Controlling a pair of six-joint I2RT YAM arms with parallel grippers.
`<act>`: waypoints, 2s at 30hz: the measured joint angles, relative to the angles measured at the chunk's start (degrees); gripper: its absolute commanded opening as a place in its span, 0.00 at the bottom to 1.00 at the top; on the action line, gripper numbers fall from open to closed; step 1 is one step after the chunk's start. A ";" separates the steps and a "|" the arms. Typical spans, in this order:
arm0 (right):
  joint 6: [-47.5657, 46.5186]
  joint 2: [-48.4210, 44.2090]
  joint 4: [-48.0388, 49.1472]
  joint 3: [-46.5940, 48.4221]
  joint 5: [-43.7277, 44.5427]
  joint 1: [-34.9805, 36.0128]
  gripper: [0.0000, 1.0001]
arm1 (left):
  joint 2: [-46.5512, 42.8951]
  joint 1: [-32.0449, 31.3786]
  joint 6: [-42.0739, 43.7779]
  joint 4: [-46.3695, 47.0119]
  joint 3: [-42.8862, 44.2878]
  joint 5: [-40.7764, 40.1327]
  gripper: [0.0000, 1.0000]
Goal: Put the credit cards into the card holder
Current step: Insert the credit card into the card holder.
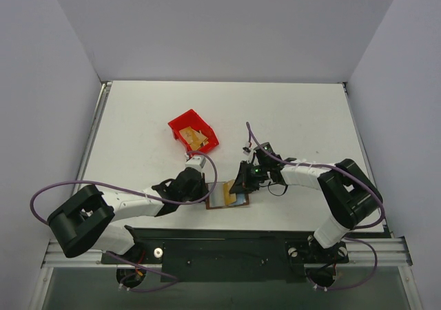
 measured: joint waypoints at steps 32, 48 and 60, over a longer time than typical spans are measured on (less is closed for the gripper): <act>0.26 0.39 2.49 -0.55 -1.20 0.44 0.00 | 0.00 0.15 0.04 -0.02 0.00 -0.61 0.00; -0.98 -2.82 -0.90 -0.66 -0.02 0.81 0.00 | 0.00 0.15 0.02 -0.04 0.00 -0.63 0.00; -1.55 -4.68 -2.75 -0.66 0.42 0.81 0.00 | -0.02 0.15 0.04 -0.07 0.00 -0.66 0.00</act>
